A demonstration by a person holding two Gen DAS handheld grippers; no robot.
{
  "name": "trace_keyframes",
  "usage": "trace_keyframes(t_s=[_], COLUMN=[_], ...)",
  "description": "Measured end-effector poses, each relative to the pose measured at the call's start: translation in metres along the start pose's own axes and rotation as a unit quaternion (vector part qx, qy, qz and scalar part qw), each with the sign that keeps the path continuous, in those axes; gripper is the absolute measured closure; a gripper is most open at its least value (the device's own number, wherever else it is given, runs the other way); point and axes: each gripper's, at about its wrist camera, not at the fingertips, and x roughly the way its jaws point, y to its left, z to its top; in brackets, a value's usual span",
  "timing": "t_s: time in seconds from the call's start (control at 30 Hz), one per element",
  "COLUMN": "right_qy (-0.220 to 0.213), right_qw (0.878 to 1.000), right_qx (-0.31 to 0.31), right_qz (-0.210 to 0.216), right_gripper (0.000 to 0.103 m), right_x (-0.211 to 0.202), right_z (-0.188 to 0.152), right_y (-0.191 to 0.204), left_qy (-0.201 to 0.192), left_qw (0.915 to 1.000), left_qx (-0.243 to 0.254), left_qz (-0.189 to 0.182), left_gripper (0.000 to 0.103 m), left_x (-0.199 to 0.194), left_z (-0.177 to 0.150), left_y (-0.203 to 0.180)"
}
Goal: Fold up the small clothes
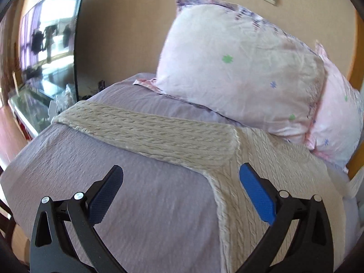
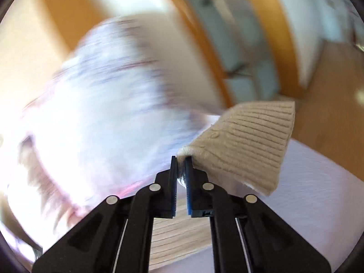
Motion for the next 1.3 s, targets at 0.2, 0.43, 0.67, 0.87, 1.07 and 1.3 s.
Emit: trace_keyframes(t_s=[0.2, 0.43, 0.67, 0.87, 1.07, 1.3], right_qy=[0.144, 0.242, 0.193, 0.175, 0.171, 0.24], right_qw=[0.949, 0.908, 0.946, 0.956, 0.96, 0.954], right_qx=[-0.172, -0.215, -0.16, -0.14, -0.101, -0.021], right_qz=[0.223, 0.265, 0.206, 0.188, 0.197, 0.178], right_gripper=[0.096, 0.051, 0.036, 0.036, 0.033, 0.034], right_x=[0.025, 0.032, 0.019, 0.012, 0.021, 0.058], right_z=[-0.109, -0.188, -0.14, -0.123, -0.112, -0.124], right_y=[0.21, 0.249, 0.187, 0.153, 0.138, 0.105], left_qy=[0.024, 0.053, 0.026, 0.022, 0.012, 0.171], left_qw=[0.9839, 0.9653, 0.9321, 0.9616, 0.9834, 0.8919], left_qx=[-0.174, -0.256, -0.361, -0.271, 0.052, 0.307], left_qz=[-0.031, -0.002, 0.003, 0.035, -0.174, -0.285], left_gripper=[0.001, 0.021, 0.047, 0.096, 0.096, 0.089], left_x=[0.029, 0.072, 0.084, 0.077, 0.036, 0.046], left_z=[0.024, 0.041, 0.059, 0.093, 0.098, -0.058], left_y=[0.071, 0.123, 0.185, 0.143, -0.1, -0.293])
